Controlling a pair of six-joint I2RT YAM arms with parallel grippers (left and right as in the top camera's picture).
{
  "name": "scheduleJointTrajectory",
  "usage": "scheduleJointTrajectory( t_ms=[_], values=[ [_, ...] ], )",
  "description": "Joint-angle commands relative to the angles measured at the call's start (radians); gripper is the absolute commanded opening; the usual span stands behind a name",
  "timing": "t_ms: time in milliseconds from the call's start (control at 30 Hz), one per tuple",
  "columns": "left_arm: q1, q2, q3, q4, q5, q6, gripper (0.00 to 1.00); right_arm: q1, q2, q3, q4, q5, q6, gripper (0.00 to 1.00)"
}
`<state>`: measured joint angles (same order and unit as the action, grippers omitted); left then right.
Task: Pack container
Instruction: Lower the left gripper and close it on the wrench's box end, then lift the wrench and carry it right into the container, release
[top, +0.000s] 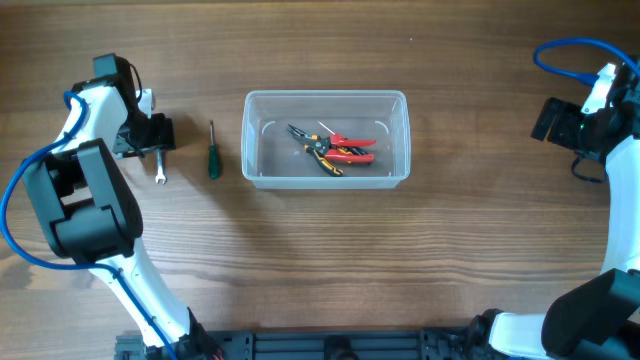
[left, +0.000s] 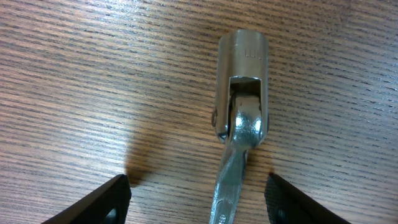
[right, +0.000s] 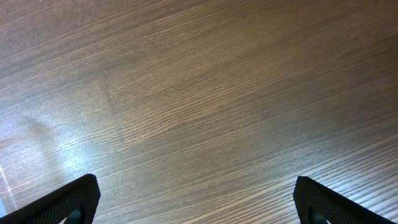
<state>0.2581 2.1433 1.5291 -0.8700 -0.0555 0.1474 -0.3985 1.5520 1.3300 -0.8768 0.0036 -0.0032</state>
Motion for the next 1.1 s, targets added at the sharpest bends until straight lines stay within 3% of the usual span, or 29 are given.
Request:
scheduleJointTrajectory(
  t_ms=[0, 233, 633, 1067],
  values=[
    [0.001, 0.032, 0.009, 0.015, -0.025, -0.002, 0.69, -0.003, 0.0, -0.002, 0.002, -0.005, 0.013, 1.0],
    [0.001, 0.032, 0.009, 0.032, -0.025, 0.002, 0.36, -0.003, 0.0, -0.002, 0.002, -0.005, 0.013, 1.0],
    [-0.016, 0.021, 0.01, 0.029, -0.024, 0.002, 0.15, -0.003, 0.0, -0.002, 0.002, -0.005, 0.013, 1.0],
    [-0.034, -0.063, 0.037, 0.022, -0.024, -0.003, 0.04, -0.003, 0.0, -0.002, 0.002, -0.005, 0.013, 1.0]
  ],
)
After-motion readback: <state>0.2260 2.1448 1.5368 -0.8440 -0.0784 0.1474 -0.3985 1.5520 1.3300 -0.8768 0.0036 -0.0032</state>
